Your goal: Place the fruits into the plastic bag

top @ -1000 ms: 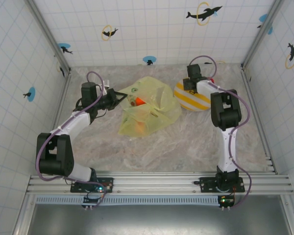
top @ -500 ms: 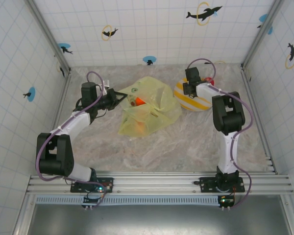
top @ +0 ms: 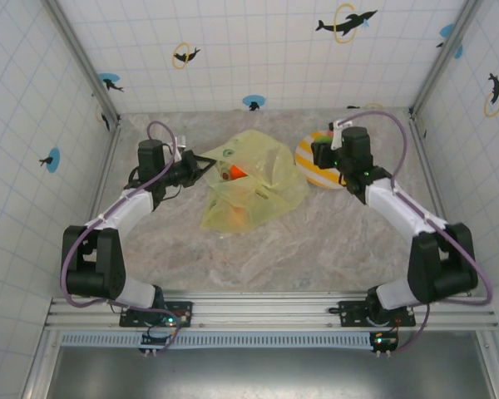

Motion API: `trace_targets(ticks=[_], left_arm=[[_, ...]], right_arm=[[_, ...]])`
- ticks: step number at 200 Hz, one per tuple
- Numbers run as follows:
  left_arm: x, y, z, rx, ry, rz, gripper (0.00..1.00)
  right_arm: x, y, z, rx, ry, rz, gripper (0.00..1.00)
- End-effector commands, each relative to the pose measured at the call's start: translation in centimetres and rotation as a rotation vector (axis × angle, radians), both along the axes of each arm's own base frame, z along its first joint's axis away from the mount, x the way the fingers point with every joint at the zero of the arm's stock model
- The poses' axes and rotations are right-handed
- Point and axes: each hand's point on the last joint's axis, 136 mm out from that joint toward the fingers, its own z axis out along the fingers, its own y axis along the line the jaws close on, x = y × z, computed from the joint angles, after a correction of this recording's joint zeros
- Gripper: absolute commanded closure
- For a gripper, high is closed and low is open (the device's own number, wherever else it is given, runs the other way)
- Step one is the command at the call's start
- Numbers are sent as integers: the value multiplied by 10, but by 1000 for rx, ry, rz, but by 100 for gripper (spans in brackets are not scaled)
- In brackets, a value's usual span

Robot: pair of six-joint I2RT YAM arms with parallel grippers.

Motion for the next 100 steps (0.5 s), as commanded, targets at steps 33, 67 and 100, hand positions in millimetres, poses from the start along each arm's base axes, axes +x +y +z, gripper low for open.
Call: trace_targets(ticks=[33, 67, 100], left_arm=[[0, 1, 1, -6, -8, -5, 100], [0, 1, 2, -7, -12, -5, 100], [0, 1, 1, -7, -9, -5, 100]], right_arm=[[-77, 69, 4, 125, 7, 384, 47], [-103, 72, -20, 93, 51, 476, 48], [-116, 84, -40, 88, 85, 564, 48]])
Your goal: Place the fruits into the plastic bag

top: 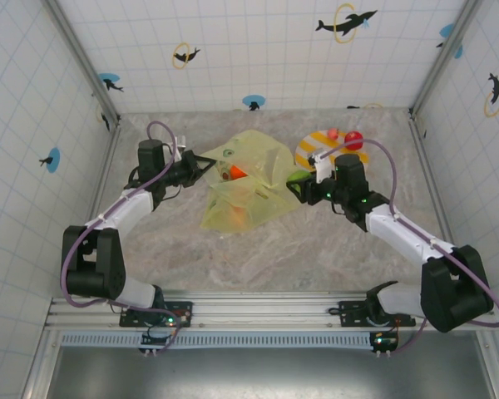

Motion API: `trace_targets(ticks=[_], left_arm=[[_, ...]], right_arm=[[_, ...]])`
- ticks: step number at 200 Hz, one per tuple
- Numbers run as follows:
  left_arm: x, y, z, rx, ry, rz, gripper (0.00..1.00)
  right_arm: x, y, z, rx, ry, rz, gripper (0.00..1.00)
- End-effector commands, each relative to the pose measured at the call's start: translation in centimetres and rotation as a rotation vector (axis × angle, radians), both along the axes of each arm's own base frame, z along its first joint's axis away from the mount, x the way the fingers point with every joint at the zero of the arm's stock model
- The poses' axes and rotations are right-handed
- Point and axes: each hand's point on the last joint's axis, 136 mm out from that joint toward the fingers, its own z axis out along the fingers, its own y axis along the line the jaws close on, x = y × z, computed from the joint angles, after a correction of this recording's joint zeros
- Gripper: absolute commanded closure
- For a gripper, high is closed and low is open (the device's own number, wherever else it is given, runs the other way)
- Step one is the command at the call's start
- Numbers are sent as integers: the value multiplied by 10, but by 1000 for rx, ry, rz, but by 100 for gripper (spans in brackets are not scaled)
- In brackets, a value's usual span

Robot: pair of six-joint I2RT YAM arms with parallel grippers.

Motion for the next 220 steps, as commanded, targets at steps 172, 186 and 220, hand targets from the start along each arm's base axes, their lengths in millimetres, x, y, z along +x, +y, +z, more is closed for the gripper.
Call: trace_targets(ticks=[172, 186, 220], left_arm=[[-2, -3, 1, -13, -7, -16, 100], [-2, -3, 1, -14, -6, -17, 100], [-3, -3, 2, -14, -11, -17, 100]], right_arm=[[37, 163, -36, 80, 75, 157, 43], [43, 171, -37, 120, 100, 136, 43], [48, 184, -51, 139, 156, 107, 39]])
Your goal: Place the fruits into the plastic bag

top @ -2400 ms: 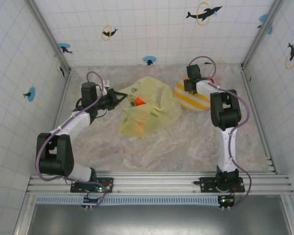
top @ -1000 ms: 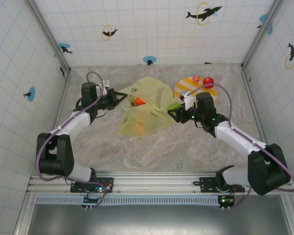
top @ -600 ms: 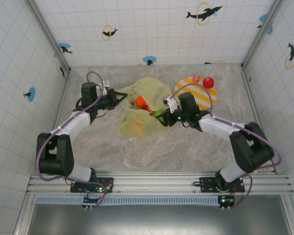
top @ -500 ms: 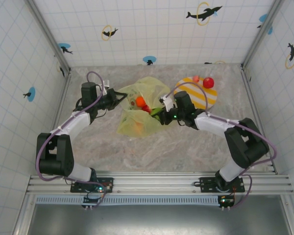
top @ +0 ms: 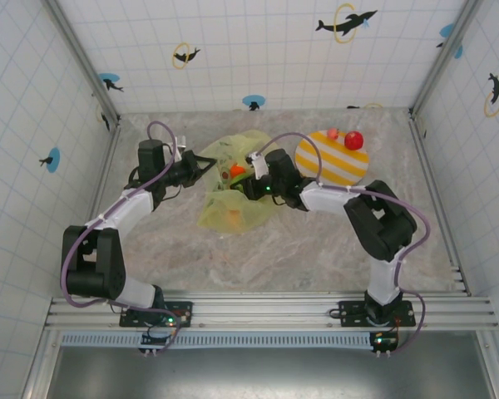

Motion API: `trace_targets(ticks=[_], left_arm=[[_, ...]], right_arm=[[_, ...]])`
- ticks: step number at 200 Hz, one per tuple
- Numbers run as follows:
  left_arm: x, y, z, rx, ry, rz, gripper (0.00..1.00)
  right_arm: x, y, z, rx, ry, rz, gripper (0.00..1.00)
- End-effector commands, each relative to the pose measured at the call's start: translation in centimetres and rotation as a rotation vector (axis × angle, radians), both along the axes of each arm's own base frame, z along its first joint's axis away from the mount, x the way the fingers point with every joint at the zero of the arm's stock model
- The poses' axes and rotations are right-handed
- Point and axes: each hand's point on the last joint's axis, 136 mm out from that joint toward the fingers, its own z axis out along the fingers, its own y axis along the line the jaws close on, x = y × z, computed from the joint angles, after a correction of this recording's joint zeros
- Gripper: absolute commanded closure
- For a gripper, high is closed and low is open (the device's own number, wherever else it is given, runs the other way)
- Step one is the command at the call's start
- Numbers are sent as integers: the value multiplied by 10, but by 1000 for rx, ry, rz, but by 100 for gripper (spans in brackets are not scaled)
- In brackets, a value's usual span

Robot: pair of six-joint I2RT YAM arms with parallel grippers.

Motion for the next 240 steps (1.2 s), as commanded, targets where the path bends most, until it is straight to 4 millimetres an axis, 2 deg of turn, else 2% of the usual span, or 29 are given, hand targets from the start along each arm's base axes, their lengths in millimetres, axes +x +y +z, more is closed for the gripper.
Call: trace_targets(ticks=[1, 35, 54, 115, 153, 182, 198, 240], left_arm=[[-2, -3, 3, -14, -13, -17, 100], [-2, -3, 4, -17, -12, -17, 100], [-3, -3, 3, -17, -10, -17, 100], [-3, -3, 4, -17, -14, -18, 100], [-3, -3, 4, -18, -13, -18, 100], [-3, -3, 6, -18, -17, -17, 100], [-3, -3, 6, -18, -20, -19, 100], [-3, -3, 8, -15, -27, -20, 100]], right_arm=[[11, 17, 12, 66, 4, -43, 39], [10, 14, 11, 52, 6, -50, 29], [11, 11, 17, 56, -1, -52, 23], [11, -12, 39, 116, -6, -63, 12], [4, -27, 49, 155, 0, -51, 11], [7, -43, 52, 152, -12, -82, 11], [10, -49, 59, 167, -28, -93, 12], [3, -49, 87, 219, -95, -39, 13]])
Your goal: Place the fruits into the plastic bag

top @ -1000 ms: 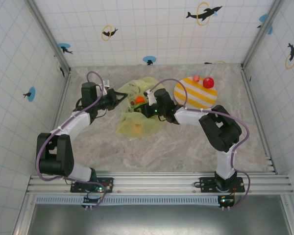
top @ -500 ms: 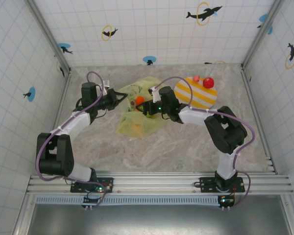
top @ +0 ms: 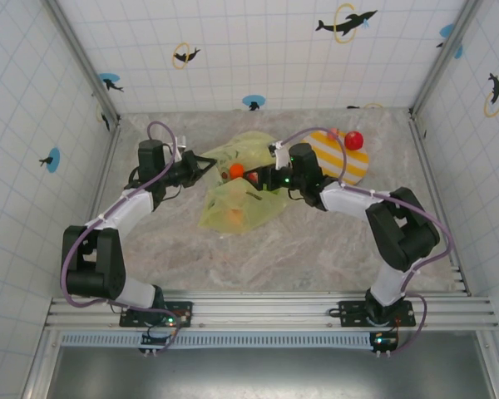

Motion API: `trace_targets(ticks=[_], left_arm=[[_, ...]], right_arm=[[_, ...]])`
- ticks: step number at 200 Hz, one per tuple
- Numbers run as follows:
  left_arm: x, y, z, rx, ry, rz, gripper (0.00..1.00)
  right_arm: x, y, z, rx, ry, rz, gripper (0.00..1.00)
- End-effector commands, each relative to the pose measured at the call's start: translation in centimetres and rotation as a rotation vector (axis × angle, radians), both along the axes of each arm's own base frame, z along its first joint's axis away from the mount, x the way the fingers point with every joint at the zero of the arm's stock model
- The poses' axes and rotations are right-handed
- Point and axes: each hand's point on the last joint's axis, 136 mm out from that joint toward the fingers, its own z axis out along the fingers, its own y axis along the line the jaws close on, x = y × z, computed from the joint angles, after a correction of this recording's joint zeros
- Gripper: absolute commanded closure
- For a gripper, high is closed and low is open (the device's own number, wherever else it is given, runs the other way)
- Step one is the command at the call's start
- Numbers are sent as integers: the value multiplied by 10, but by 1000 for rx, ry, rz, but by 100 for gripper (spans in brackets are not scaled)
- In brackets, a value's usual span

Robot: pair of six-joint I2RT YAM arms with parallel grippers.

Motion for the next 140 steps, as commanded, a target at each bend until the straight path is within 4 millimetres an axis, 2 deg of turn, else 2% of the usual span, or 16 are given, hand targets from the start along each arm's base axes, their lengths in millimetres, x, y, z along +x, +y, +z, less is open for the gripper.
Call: trace_targets(ticks=[1, 48, 73, 115, 140], left_arm=[[-3, -3, 8, -14, -28, -18, 100], [-3, -3, 9, -13, -29, -18, 100], [-2, -2, 8, -12, -29, -17, 100], [-2, -2, 7, -11, -26, -16, 100], [-2, -2, 6, -10, -23, -16, 100]], right_arm=[[-7, 0, 39, 65, -112, 39, 14], [-19, -20, 66, 87, -211, 47, 15], [-21, -39, 76, 87, -247, 1, 14], [-21, -84, 92, 135, -277, -135, 12], [-29, -90, 94, 159, -276, -129, 10]])
